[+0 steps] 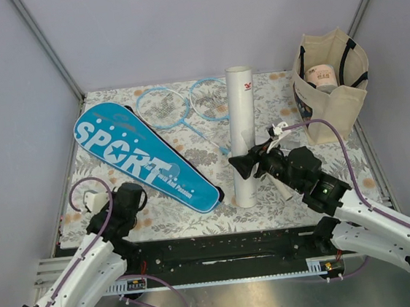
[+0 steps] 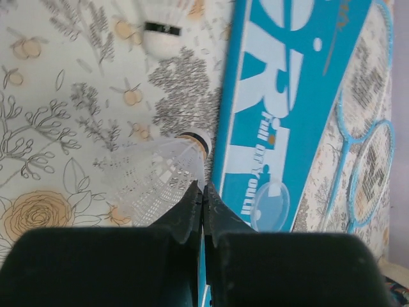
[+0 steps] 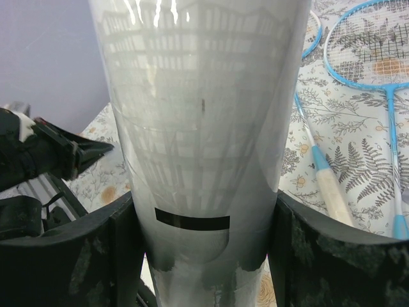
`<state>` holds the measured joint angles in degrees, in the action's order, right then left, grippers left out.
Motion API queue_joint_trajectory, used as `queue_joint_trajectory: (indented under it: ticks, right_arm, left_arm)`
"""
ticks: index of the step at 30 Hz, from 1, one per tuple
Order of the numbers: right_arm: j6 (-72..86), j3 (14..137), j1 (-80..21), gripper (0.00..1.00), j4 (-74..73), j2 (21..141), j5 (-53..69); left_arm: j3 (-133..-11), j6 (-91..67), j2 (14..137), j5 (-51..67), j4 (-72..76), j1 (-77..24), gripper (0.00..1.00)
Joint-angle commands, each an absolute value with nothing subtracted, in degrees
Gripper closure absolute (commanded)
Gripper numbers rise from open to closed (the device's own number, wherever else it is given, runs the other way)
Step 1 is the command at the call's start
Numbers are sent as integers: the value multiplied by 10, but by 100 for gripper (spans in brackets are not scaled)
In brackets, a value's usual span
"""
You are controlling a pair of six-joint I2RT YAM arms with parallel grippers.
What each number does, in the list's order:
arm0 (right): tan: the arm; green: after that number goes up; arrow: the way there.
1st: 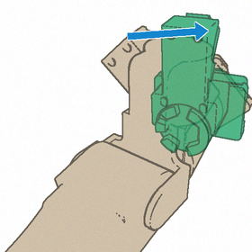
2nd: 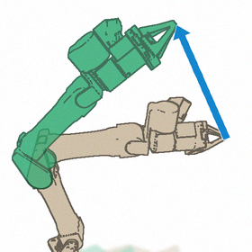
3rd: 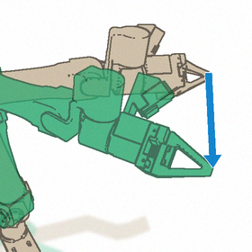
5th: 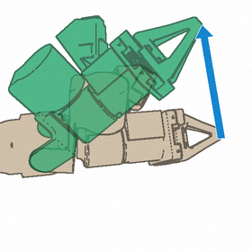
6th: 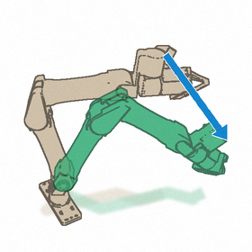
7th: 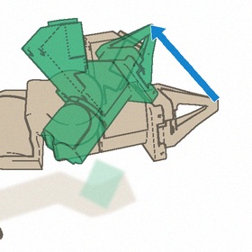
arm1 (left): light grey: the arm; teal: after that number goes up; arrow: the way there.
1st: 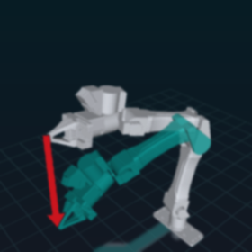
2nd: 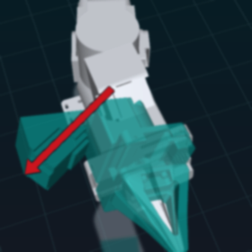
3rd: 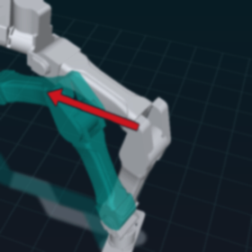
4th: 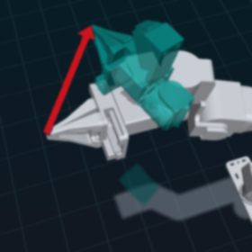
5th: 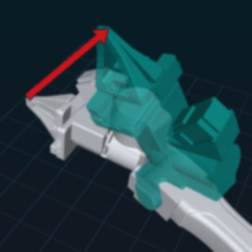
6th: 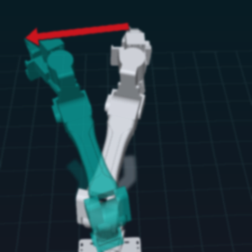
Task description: Pack up the badminton gear
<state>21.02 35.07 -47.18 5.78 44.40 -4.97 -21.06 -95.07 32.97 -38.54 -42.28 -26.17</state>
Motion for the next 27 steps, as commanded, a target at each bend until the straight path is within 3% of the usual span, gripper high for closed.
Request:
queue_joint_trajectory:
  ticks: [1,5,12,21,27]
  right_arm:
    - [173,376,-469,63,62,453,-32]
    - [74,390,-469,61,26,454,-2]
    - [-151,369,-469,60,12,418,35]
    - [-466,373,-468,59,-95,403,9]
    - [-557,374,-468,59,-121,421,-61]
  left_arm:
    - [-304,-838,324,-431,-423,-259,100]
    - [-399,-675,330,-401,-383,-258,100]
    - [-555,-347,337,-201,-321,-259,100]
    - [-752,-221,391,52,-453,-258,100]
    - [-800,-198,419,249,-504,-258,100]
